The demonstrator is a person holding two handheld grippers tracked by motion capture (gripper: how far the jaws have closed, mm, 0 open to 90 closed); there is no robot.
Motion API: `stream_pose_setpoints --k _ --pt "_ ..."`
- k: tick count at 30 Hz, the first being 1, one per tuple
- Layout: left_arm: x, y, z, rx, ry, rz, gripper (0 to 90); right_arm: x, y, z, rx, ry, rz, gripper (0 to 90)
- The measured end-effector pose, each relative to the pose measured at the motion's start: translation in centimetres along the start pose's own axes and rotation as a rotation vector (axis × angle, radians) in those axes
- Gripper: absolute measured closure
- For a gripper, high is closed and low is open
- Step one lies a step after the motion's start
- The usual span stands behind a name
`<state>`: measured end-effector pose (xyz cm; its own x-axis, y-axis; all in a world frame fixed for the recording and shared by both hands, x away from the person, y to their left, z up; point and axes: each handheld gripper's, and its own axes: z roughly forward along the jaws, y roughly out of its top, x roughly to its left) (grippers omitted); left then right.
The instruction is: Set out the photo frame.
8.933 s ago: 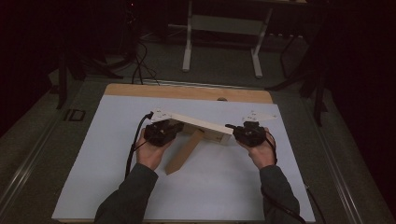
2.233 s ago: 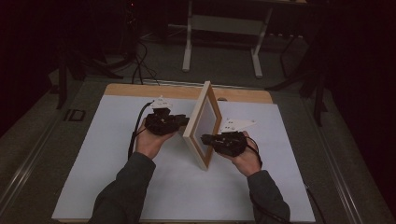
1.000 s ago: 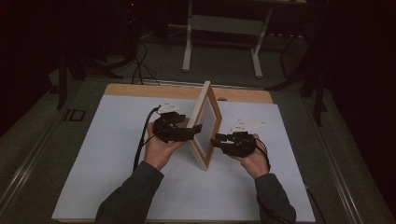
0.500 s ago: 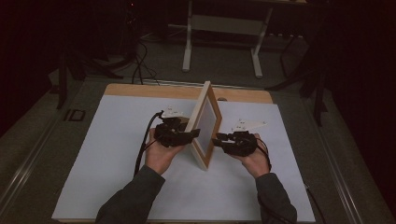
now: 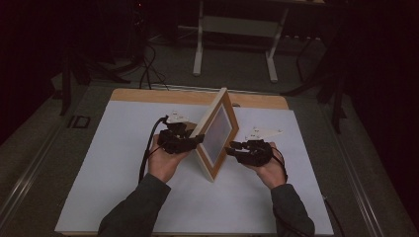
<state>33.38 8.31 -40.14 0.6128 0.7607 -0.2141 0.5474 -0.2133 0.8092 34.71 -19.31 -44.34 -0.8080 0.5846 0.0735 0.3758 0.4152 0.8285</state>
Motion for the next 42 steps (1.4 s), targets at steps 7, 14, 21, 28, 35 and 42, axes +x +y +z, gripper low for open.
stream_pose_setpoints --k 7,14,21,28,35,42 --pt "1.7 0.0 -0.6 -0.002 -0.017 -0.005 69.1 0.1 0.1 0.3 0.005 0.011 -0.005 68.1" --pt "3.4 -0.2 -1.2 -0.008 -0.063 -0.001 71.3 0.1 0.1 0.3 0.002 0.004 -0.005 67.6" --pt "4.3 -0.3 -1.5 -0.012 -0.101 0.036 71.1 0.0 0.1 0.2 -0.007 -0.009 0.004 66.7" --pt "5.5 -0.3 -1.6 -0.004 -0.154 0.057 71.1 -0.2 0.2 0.0 -0.018 -0.031 0.017 65.5" --pt "6.5 0.1 -1.8 0.013 -0.188 0.088 71.3 -0.7 0.2 -0.2 -0.035 -0.063 0.05 62.9" --pt "7.4 0.2 -1.8 0.019 -0.226 0.093 71.4 -1.1 0.8 -0.3 -0.05 -0.098 0.055 57.7"
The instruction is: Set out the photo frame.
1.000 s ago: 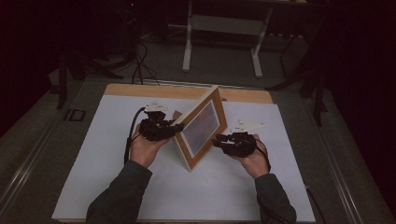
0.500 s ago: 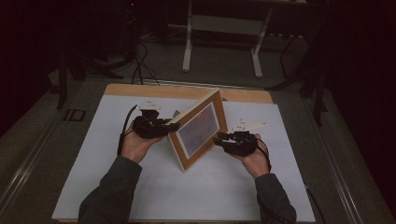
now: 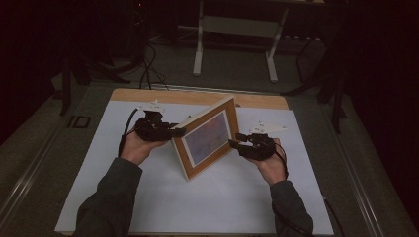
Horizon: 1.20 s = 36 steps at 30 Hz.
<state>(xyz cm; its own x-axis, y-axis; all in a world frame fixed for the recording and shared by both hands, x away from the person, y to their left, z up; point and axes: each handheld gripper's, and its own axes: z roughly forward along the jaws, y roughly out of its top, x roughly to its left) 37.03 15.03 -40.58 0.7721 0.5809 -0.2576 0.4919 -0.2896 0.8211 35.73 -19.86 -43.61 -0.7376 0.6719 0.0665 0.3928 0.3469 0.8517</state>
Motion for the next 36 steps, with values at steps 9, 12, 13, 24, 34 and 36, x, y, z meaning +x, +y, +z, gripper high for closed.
stream_pose_setpoints --k 9,12,13,24,34,36 --pt "0.7 0.1 -0.1 0.007 -0.046 -0.001 71.7 -1.1 0.9 -0.2 -0.018 -0.057 0.013 56.1" --pt "0.7 0.1 0.1 0.003 -0.075 0.002 72.0 -1.5 1.1 -0.3 -0.018 -0.071 0.019 55.4" --pt "0.6 0.2 0.1 0.001 -0.083 0.005 72.2 -1.7 1.2 -0.4 -0.018 -0.078 0.022 54.9" --pt "1.0 0.8 0.8 0.021 -0.152 0.054 72.5 -3.0 2.0 -0.8 -0.015 -0.171 0.008 50.5" --pt "1.5 1.1 0.8 0.04 -0.167 0.11 72.3 -3.8 2.7 0.2 0.014 -0.188 -0.002 46.7" --pt "1.6 1.1 0.9 0.035 -0.178 0.106 72.4 -4.1 2.8 0.3 0.011 -0.186 0.006 44.9"
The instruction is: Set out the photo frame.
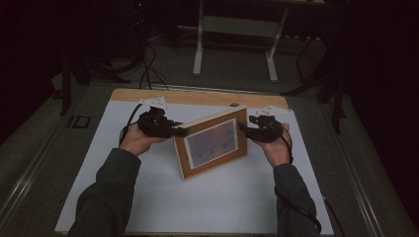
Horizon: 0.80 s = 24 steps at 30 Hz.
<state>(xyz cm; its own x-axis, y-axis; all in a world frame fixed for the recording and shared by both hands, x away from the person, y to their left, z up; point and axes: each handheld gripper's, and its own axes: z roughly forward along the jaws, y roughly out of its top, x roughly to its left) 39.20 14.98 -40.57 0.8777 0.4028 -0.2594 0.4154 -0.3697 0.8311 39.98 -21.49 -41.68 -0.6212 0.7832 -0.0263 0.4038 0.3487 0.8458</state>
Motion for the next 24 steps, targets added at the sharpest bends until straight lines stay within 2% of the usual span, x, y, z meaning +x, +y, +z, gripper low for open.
stream_pose_setpoints --k 7,9,11,13,16,17,20,22,24 --pt "0.0 0.0 0.3 -0.017 -0.051 0.003 72.6 -0.3 -0.2 -0.2 -0.004 0.04 -0.012 40.0" --pt "0.0 0.0 0.4 -0.022 -0.047 0.004 72.4 -0.5 -0.3 -0.2 -0.007 0.049 -0.013 38.8" --pt "-0.2 -0.1 0.3 -0.029 -0.023 -0.002 71.2 -0.7 -0.4 -0.2 -0.005 0.052 -0.009 38.5" --pt "-0.4 0.0 0.1 -0.04 0.007 -0.018 63.4 -0.8 -0.4 -0.1 -0.005 0.06 -0.01 38.2" --pt "-0.9 -0.2 -0.5 -0.05 0.055 -0.043 57.1 -1.0 -0.5 -0.1 -0.007 0.072 -0.011 38.3" --pt "-0.9 -0.2 -0.5 -0.05 0.055 -0.043 56.4 -1.0 -0.5 -0.1 -0.007 0.072 -0.011 38.3" --pt "-1.5 -1.2 -0.9 -0.046 0.112 -0.078 53.9 -1.4 -0.4 0.0 -0.016 0.087 0.013 38.5" --pt "-2.0 -1.8 -0.8 -0.044 0.139 -0.099 49.5 -1.6 -0.4 0.2 -0.012 0.093 0.021 39.3" --pt "-2.4 -2.4 -0.6 -0.033 0.155 -0.113 49.5 -1.8 -0.3 0.4 0.0 0.101 0.024 39.7"
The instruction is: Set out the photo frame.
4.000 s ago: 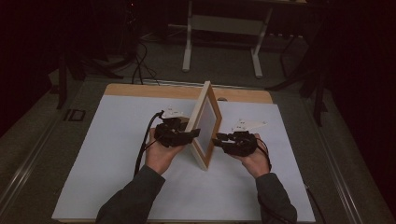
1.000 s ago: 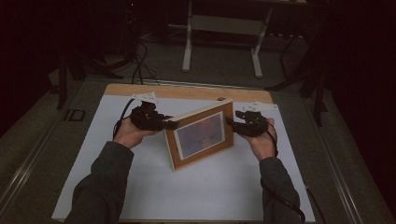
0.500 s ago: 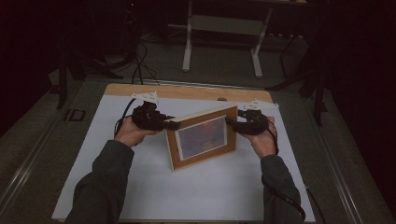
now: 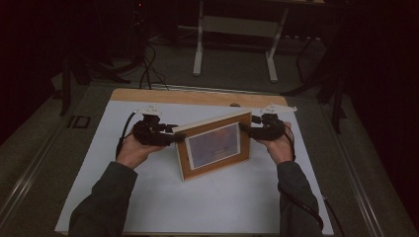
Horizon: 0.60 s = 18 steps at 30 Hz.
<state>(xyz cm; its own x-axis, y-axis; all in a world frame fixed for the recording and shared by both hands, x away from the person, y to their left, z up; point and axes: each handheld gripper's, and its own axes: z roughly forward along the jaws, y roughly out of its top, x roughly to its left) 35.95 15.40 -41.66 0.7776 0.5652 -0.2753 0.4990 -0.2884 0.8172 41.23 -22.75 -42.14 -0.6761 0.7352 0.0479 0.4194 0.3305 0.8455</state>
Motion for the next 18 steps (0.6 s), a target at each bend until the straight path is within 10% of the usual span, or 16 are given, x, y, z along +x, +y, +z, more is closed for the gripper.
stream_pose_setpoints --k 18 --pt "-0.59 -0.62 0.83 0.037 0.05 -0.025 70.5 -0.96 0.22 0.57 -0.015 0.132 0.042 45.1"
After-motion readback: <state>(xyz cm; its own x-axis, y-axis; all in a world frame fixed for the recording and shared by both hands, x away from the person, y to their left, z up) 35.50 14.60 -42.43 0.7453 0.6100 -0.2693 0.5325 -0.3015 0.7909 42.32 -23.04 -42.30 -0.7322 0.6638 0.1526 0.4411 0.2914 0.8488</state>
